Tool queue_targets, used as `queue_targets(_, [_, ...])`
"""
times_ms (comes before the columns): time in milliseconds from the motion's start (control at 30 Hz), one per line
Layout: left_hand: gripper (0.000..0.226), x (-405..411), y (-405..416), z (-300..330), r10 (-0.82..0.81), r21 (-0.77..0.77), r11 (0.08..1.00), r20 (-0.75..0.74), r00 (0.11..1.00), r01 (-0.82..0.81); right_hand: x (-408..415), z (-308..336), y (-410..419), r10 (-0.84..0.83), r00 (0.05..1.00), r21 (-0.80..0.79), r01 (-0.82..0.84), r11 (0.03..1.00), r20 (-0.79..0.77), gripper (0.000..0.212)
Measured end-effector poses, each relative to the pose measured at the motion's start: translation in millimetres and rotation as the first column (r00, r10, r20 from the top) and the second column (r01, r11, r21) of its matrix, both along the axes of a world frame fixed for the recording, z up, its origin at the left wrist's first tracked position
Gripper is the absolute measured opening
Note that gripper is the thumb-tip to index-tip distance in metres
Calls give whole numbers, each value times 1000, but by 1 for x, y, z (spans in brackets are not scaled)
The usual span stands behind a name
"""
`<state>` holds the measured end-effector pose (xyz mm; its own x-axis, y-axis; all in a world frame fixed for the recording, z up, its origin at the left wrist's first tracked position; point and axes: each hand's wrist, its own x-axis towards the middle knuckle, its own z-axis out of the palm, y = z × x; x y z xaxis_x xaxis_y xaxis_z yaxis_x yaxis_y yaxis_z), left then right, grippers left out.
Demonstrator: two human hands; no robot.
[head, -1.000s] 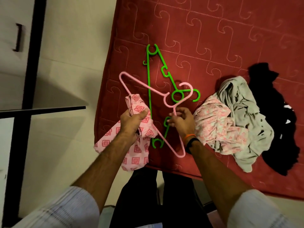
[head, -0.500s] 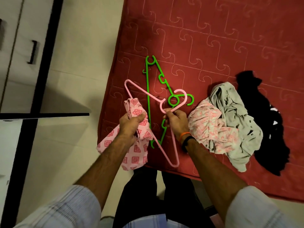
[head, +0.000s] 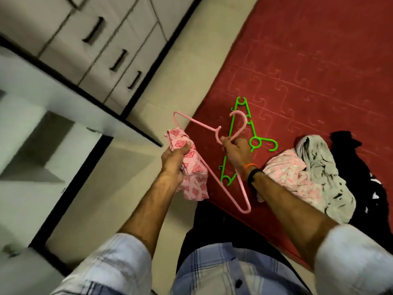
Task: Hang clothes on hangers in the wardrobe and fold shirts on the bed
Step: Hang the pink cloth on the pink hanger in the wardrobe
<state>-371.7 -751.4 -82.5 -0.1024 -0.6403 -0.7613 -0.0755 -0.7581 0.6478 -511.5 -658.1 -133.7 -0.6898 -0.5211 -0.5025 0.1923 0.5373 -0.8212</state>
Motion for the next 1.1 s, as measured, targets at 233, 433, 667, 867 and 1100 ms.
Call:
queue_targets(233, [16,79,-3,49,226,-92,970,-10,974,-226,58,72,-32,271,946,-95,-290,952,-176,43])
queue_targets(433, [34,162,-14,77,338,-98,936,-34,941,-339,128,124,-66,425,857,-108,-471,875,-292,38])
queue_targets(667, [24,257,-31,119,401,-141,894,-173,900,-425,229,166,-103,495,786,-157,-578,801,-371,30])
queue_targets(867, [29,316,-38,149,436,-140,866,-256,862,-480,293,202,-130,550,703,-138,-664,735,-450,31])
queue_targets(1100, [32,344,-55,187,503,-211,784,-337,796,-584,337,233,-158,625,589,-125,-771,624,-512,31])
